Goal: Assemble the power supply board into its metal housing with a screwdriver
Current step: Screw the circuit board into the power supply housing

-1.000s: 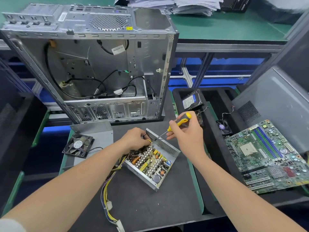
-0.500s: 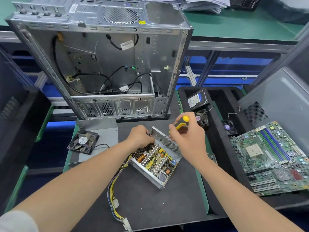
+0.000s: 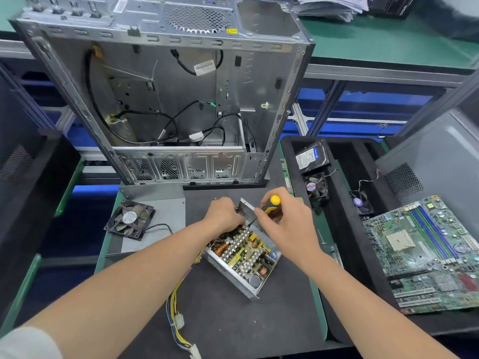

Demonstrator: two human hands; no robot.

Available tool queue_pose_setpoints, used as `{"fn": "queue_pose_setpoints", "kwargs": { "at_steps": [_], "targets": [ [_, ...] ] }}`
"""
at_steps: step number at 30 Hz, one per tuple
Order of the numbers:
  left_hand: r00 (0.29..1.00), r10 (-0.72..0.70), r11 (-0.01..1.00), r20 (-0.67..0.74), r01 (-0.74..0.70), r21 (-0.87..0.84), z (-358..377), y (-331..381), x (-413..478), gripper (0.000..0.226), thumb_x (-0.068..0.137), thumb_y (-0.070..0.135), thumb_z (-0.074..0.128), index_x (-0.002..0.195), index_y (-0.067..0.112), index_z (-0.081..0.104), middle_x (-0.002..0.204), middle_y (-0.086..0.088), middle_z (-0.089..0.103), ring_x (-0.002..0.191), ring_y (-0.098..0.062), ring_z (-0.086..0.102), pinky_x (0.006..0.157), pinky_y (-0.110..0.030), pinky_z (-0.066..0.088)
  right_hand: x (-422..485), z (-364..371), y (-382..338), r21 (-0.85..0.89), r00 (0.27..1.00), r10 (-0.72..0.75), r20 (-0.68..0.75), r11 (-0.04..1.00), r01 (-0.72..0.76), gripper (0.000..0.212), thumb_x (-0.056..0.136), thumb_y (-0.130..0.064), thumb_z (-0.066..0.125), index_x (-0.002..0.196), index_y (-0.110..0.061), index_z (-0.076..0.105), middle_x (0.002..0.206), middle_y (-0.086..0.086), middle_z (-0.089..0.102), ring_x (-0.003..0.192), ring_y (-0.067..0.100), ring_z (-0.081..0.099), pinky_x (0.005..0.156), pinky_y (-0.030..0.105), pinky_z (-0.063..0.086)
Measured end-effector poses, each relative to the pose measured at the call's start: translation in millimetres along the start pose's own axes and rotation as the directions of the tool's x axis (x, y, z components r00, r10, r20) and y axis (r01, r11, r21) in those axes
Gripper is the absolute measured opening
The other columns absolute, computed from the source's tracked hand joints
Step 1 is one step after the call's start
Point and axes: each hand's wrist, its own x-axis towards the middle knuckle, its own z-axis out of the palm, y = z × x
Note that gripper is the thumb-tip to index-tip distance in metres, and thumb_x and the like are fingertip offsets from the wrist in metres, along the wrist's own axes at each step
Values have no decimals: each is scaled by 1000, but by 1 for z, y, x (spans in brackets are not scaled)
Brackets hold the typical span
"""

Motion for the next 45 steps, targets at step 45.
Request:
{"fn": "queue_pose_setpoints", "kwargs": {
  "at_steps": [45],
  "targets": [
    [998, 42, 999, -35, -42, 5, 5, -7, 10, 21, 84, 27, 78, 72, 12, 68, 72, -3, 66, 61, -14, 57, 48, -25, 38, 7, 8, 10, -37, 983, -31, 182, 999, 39, 21, 93, -21, 76, 101, -27, 57, 90, -19, 60, 84, 10, 60, 70, 23, 47]
  ]
}}
